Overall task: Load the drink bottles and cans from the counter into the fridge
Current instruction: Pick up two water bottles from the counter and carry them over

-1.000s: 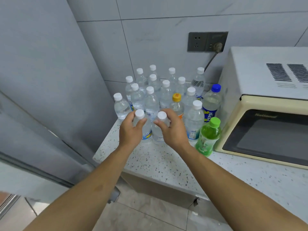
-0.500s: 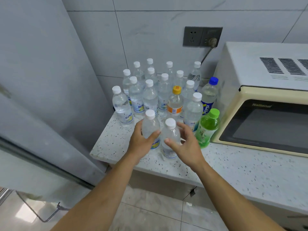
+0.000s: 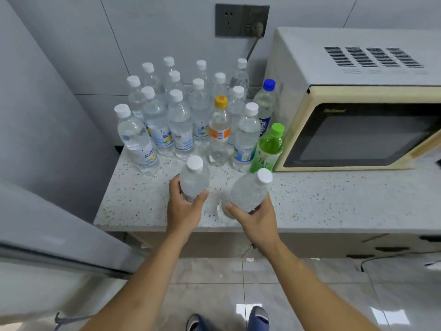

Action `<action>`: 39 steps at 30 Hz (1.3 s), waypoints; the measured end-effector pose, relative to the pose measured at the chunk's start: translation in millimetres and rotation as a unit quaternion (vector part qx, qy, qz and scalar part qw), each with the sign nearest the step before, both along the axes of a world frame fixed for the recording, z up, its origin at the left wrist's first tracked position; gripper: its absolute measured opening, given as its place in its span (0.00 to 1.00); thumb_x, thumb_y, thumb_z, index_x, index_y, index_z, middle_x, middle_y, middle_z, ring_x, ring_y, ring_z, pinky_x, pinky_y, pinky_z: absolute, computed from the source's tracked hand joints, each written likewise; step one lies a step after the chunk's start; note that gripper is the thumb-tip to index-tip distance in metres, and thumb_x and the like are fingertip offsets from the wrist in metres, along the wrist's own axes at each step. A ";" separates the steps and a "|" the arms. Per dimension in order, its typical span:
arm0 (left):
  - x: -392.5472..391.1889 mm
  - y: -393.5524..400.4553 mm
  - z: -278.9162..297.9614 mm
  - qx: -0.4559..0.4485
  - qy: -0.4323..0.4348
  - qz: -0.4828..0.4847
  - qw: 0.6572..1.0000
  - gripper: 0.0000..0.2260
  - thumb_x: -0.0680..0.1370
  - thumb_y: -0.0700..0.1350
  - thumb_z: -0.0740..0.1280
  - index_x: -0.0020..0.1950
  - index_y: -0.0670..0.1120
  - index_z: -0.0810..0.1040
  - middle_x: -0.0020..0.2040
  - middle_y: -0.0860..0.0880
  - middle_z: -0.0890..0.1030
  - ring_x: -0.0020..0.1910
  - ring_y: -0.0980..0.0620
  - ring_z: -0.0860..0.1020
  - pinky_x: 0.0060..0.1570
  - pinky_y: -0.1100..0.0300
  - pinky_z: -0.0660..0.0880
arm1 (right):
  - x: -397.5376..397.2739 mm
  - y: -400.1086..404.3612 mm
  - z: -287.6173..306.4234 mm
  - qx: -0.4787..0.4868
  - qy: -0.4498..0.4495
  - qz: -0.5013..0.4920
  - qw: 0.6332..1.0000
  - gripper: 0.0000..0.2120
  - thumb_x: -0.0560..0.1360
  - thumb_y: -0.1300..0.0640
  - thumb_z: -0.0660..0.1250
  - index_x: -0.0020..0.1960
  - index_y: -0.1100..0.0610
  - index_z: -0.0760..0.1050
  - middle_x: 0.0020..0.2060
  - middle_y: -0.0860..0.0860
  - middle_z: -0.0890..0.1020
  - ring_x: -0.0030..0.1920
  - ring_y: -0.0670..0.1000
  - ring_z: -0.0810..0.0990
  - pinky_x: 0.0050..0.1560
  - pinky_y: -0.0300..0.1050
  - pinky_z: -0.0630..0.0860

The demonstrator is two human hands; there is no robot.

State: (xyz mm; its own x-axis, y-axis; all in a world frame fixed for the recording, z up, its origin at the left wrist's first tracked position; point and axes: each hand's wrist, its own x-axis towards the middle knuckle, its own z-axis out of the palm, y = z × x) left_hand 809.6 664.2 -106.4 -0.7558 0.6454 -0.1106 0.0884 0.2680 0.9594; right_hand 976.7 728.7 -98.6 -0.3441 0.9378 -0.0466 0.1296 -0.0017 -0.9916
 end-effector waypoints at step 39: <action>173.3 -456.0 -21.2 0.083 -0.435 0.425 0.789 0.28 0.75 0.64 0.62 0.56 0.40 0.81 0.44 0.40 0.84 0.41 0.42 0.82 0.49 0.48 0.77 | 11.2 -317.3 -51.8 -0.383 -0.096 0.436 0.809 0.33 0.65 0.38 0.75 0.64 0.53 0.76 0.51 0.56 0.86 0.50 0.59 0.86 0.46 0.52 0.82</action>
